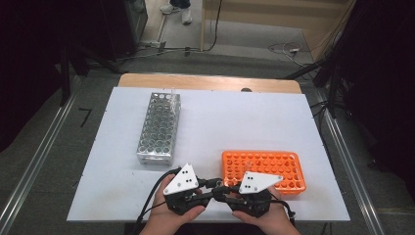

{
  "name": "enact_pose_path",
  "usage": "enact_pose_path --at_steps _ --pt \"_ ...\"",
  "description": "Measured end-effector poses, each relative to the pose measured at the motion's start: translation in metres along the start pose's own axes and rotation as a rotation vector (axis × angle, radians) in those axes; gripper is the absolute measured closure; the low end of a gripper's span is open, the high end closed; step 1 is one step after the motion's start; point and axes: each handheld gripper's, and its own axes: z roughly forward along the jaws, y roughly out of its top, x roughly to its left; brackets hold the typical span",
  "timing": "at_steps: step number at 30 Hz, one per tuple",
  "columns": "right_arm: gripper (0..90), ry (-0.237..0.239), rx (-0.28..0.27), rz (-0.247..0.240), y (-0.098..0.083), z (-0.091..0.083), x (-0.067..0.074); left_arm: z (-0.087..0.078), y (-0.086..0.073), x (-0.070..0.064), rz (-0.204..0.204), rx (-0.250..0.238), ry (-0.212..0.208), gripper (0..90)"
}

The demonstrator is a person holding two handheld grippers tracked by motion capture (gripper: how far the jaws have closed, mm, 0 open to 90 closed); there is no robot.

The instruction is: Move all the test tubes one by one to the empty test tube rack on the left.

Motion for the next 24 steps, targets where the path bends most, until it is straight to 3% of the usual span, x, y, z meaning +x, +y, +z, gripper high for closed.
enact_pose_path --at_steps 4,11,19,24 --pt "74.2 0.006 -0.003 0.005 0.0 0.0 0.0 -0.001 0.001 -0.001 0.015 0.0 0.015 76.0" --pt "71.0 0.024 -0.013 0.016 -0.001 -0.001 -0.002 -0.003 0.002 0.0 0.009 -0.01 0.018 76.6" --pt "43.9 0.012 -0.038 0.009 -0.001 -0.007 -0.003 -0.012 0.005 0.006 -0.002 -0.035 0.043 76.6" --pt "22.1 -0.021 -0.062 0.031 -0.002 -0.017 -0.008 -0.019 0.008 0.012 -0.004 -0.045 0.068 76.6"
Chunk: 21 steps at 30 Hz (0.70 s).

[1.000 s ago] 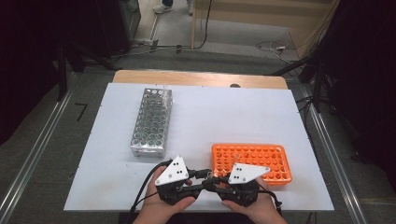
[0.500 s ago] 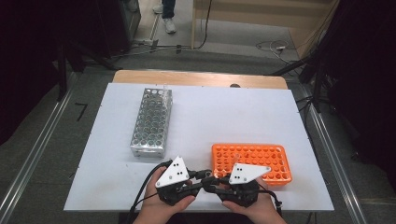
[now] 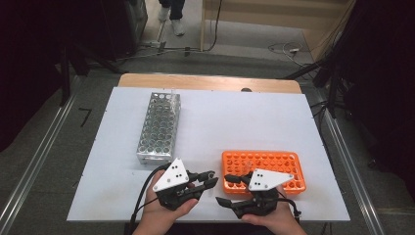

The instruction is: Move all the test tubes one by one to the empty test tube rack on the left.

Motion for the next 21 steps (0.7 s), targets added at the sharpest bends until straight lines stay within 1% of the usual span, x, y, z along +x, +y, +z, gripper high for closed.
enact_pose_path --at_steps 4,5,6,7,9,11,18,21 --pt "7.2 -0.044 -0.009 0.018 -0.001 -0.008 -0.005 -0.007 0.002 0.006 -0.004 -0.009 0.022 76.6" --pt "5.5 -0.053 -0.011 0.024 -0.002 -0.011 -0.007 -0.008 0.003 0.008 -0.006 -0.01 0.027 76.6" --pt "0.6 -0.062 -0.01 0.025 -0.002 -0.013 -0.009 -0.01 0.003 0.009 -0.007 -0.012 0.034 76.6" --pt "0.0 -0.07 -0.007 0.028 -0.003 -0.015 -0.01 -0.011 0.004 0.011 -0.009 -0.014 0.04 76.6" --pt "0.0 -0.061 -0.015 0.035 -0.004 -0.02 -0.014 -0.015 0.005 0.015 -0.01 -0.015 0.052 76.6" --pt "0.0 -0.063 -0.025 0.045 -0.006 -0.026 -0.018 -0.018 0.006 0.019 -0.014 -0.02 0.065 76.6" --pt "0.0 -0.127 -0.055 0.067 -0.014 -0.046 -0.033 -0.028 0.015 0.035 -0.012 -0.032 0.118 76.6" --pt "0.0 -0.147 -0.063 0.079 -0.017 -0.055 -0.04 -0.033 0.02 0.043 -0.01 -0.037 0.143 76.6"
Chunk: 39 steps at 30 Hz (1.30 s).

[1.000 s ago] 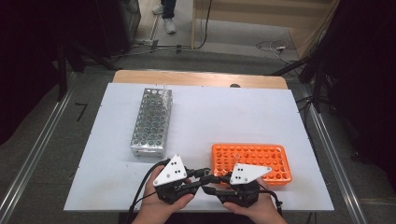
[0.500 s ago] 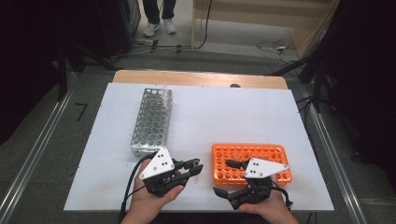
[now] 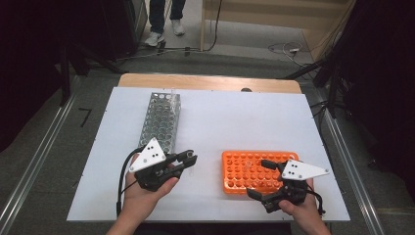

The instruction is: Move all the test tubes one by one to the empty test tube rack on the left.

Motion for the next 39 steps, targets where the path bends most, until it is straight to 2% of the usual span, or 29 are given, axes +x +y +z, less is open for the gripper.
enact_pose_path --at_steps 5,13,30,39 --pt "0.0 -0.025 -0.006 0.009 -0.004 -0.009 -0.01 -0.002 0.009 0.013 -0.006 -0.02 0.036 76.6" --pt "0.0 -0.047 -0.008 0.019 -0.008 -0.017 -0.022 0.0 0.024 0.036 0.004 -0.024 0.095 76.6" --pt "0.0 -0.102 -0.02 0.05 -0.017 -0.033 -0.044 0.011 0.049 0.088 -0.036 -0.068 0.179 76.6" --pt "0.0 -0.126 -0.018 0.062 -0.02 -0.038 -0.052 0.019 0.057 0.112 -0.054 -0.09 0.229 76.6"
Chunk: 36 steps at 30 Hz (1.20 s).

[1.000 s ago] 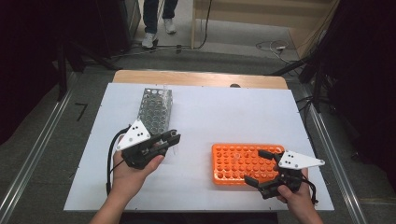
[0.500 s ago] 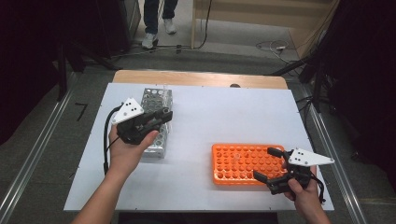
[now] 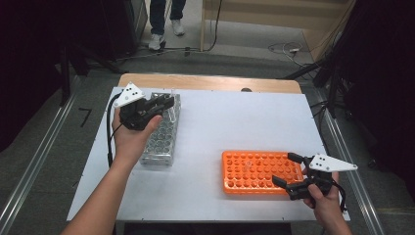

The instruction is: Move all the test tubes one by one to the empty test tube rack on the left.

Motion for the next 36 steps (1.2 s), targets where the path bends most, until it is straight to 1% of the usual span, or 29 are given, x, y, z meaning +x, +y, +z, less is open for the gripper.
enact_pose_path --at_steps 2,7,11,15,25,28,33,36 --pt "0.0 -0.001 -0.003 0.003 0.0 0.0 -0.001 0.004 0.001 0.003 0.004 -0.004 0.01 76.6" --pt "0.0 -0.007 -0.001 0.001 -0.001 0.0 -0.003 0.012 0.003 0.011 -0.008 -0.017 0.025 76.6" --pt "0.0 -0.012 0.0 0.009 -0.002 -0.001 -0.006 0.019 0.003 0.017 -0.009 -0.02 0.036 76.6" --pt "0.0 -0.017 0.001 0.019 -0.003 -0.001 -0.008 0.026 0.001 0.023 -0.016 -0.017 0.058 76.6" --pt "0.0 -0.017 0.001 0.02 -0.004 0.0 -0.008 0.045 -0.009 0.038 -0.039 0.017 0.119 76.6" --pt "0.0 -0.016 0.002 0.02 -0.004 0.0 -0.008 0.05 -0.013 0.039 -0.035 0.034 0.136 76.6" --pt "0.0 -0.016 0.0 0.02 -0.005 0.0 -0.009 0.057 -0.02 0.038 -0.033 0.046 0.16 76.6" --pt "0.0 -0.018 -0.001 0.02 -0.005 -0.001 -0.009 0.059 -0.025 0.039 -0.034 0.061 0.167 76.6"
